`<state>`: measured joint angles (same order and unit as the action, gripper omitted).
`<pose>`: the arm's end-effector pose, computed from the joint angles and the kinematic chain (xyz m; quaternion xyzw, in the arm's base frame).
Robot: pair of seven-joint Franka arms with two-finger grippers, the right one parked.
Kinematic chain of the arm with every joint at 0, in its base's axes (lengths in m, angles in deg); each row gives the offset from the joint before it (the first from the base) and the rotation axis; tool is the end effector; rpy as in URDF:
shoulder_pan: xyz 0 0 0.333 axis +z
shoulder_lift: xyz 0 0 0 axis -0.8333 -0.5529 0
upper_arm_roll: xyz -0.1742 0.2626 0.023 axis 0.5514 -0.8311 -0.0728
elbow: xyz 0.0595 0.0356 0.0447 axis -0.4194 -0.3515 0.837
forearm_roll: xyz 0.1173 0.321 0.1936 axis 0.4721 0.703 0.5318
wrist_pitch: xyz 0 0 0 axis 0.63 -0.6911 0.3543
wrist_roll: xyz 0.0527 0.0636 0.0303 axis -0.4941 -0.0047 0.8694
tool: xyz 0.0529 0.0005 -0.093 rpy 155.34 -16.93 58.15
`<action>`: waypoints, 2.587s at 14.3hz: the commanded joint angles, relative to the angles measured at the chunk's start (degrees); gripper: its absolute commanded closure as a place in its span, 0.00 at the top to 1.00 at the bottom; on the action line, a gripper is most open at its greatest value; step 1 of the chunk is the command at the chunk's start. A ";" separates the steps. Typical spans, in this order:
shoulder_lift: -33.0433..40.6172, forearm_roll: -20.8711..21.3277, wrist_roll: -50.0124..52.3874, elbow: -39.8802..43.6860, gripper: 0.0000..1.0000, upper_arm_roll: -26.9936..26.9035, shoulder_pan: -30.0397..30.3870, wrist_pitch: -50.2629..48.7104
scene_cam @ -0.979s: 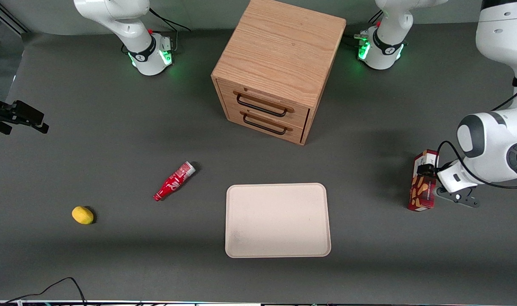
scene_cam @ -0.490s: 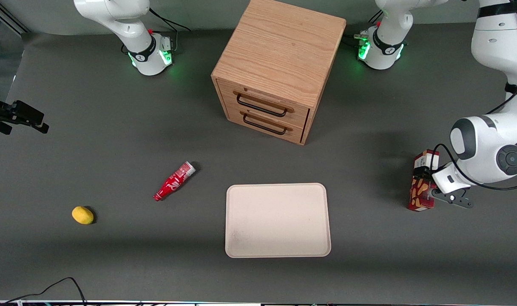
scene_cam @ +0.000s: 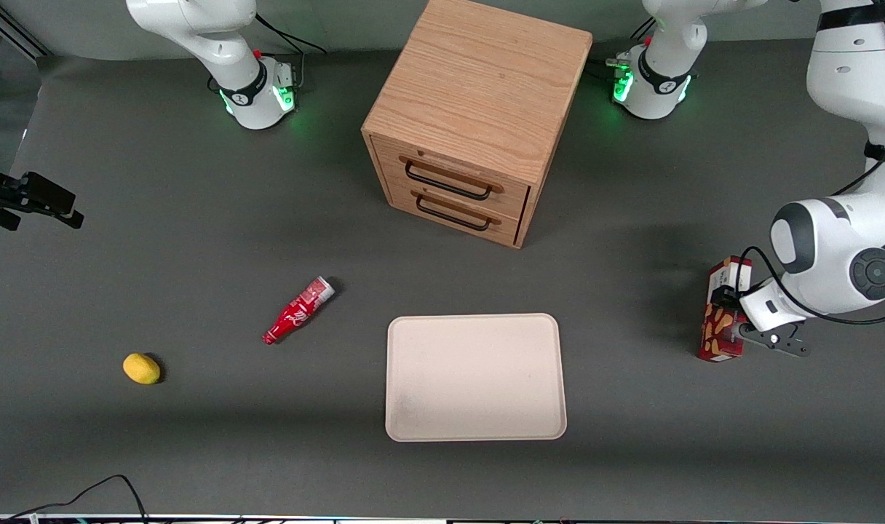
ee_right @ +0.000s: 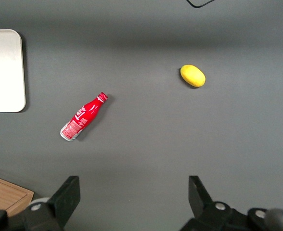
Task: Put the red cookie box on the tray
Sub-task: 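Close the left gripper around the cookie box, then lift the cookie box up with the left gripper, then carry the cookie box over the cream tray with the left gripper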
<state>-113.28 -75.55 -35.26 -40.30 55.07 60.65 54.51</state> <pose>0.6180 0.0657 0.2396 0.9837 -0.1744 -0.0414 0.0140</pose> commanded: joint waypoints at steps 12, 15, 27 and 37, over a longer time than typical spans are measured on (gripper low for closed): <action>8.82 -0.23 0.47 7.48 0.00 0.14 -1.31 -20.12; 9.00 0.03 1.00 20.40 0.00 0.23 -1.49 -36.23; 2.08 0.73 29.88 43.26 0.00 11.46 -7.19 -48.41; -19.02 8.37 55.66 55.25 0.00 12.71 -24.07 -27.25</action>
<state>-127.63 -69.31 18.43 10.52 68.79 37.94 24.82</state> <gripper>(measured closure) 0.661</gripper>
